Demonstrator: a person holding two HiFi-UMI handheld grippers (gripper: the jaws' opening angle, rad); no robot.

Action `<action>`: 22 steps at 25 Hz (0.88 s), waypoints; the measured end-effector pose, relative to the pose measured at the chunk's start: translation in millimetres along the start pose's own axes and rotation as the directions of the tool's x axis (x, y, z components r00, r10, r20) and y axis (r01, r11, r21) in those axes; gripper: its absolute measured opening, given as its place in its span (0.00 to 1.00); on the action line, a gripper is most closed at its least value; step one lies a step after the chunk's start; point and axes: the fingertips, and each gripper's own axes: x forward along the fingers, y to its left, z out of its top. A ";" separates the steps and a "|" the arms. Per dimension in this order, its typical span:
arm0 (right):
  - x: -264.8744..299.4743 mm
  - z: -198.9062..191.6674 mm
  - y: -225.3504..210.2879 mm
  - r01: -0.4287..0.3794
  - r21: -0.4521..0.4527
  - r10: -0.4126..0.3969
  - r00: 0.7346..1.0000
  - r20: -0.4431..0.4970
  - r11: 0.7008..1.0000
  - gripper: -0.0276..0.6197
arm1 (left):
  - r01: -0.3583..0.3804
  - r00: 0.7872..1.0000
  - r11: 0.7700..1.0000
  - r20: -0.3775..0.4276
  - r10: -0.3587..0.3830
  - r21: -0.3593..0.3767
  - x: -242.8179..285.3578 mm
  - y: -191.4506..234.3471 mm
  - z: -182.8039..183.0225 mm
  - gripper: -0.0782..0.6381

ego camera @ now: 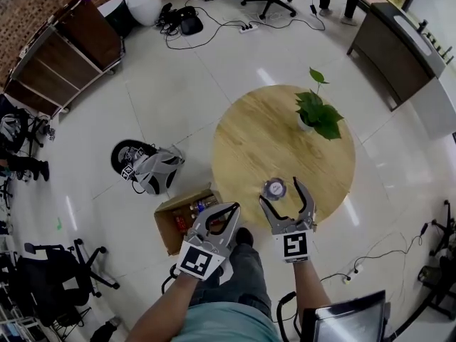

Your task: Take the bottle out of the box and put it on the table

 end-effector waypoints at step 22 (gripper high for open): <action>-142.9 143.3 164.7 0.195 -0.147 -0.176 0.975 0.133 0.970 0.43 | 0.135 0.961 0.991 0.244 -0.130 -0.002 -212.8 -44.0 47.6 0.12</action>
